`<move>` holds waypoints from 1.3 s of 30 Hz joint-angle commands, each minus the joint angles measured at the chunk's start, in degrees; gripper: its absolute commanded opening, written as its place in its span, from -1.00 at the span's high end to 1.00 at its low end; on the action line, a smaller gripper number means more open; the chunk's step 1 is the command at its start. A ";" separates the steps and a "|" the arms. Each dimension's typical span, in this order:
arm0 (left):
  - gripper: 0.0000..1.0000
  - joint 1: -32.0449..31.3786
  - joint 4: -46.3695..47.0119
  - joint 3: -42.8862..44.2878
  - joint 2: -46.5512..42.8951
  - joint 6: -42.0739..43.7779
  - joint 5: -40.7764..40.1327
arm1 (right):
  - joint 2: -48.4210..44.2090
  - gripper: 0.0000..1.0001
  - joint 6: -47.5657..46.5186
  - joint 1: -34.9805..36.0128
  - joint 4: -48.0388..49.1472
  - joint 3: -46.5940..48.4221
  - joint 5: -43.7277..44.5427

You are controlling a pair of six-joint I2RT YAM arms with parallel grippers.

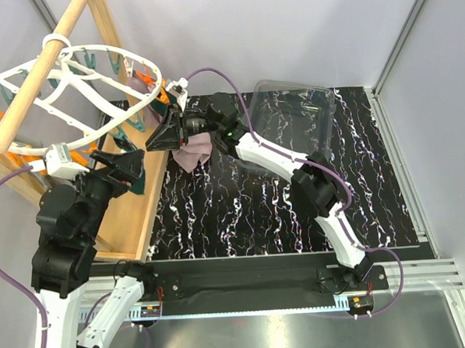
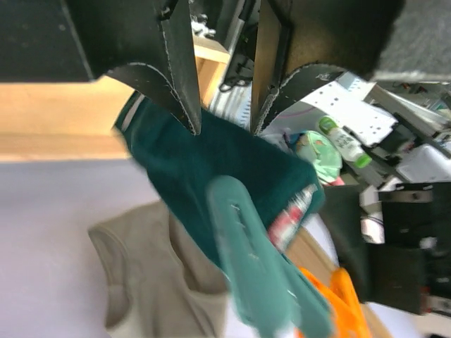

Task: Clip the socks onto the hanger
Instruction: Clamp the sock onto the hanger, then reset both arms

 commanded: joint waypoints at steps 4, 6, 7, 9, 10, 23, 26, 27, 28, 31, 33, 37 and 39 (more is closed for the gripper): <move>-0.73 -0.04 5.16 -3.90 -3.30 5.80 12.16 | -8.23 0.14 -19.46 0.63 -19.97 -1.94 8.45; -0.73 -0.13 6.57 -4.87 -4.88 6.78 14.27 | -11.13 0.12 -27.09 0.72 -31.04 -2.81 16.93; -0.74 -0.13 6.92 -5.92 -5.41 7.04 14.98 | -12.10 0.10 -29.48 0.72 -37.43 -3.25 20.82; -0.75 -0.04 8.94 -7.51 -6.55 7.04 16.99 | -15.43 0.02 -35.10 0.72 -43.18 -5.61 32.13; -0.75 -0.13 9.90 -8.38 -6.73 6.69 17.88 | -16.58 -0.02 -36.70 0.81 -45.29 -6.68 36.55; -0.65 -11.01 31.09 -26.85 -4.01 1.93 18.78 | -43.64 -0.99 -31.72 -3.67 -48.05 -45.15 70.78; -0.66 -15.50 32.49 -27.38 -3.40 3.52 14.47 | -52.60 -0.99 -27.41 -4.03 -44.62 -58.42 75.17; -0.66 -16.29 32.59 -27.81 -3.22 4.22 12.98 | -57.06 -0.99 -24.79 -4.03 -44.09 -63.76 77.44; -0.68 -17.17 32.76 -28.95 -3.13 4.49 12.53 | -59.20 -0.99 -23.46 -4.12 -43.73 -66.08 78.07; -0.76 -17.45 33.81 -32.63 -3.48 5.28 11.12 | -67.72 -0.99 -18.19 -4.29 -43.64 -73.12 80.01; -0.79 -17.53 35.22 -35.19 -5.06 5.28 11.03 | -74.05 -0.99 -14.24 -4.29 -43.29 -77.85 79.67; -0.86 -17.45 38.12 -43.18 -11.99 3.44 11.56 | -86.26 -1.00 -8.95 -4.29 -39.09 -88.31 77.56; -0.92 -17.45 38.21 -48.28 -15.59 1.77 11.82 | -95.13 -0.99 -4.40 -4.29 -38.98 -94.97 78.16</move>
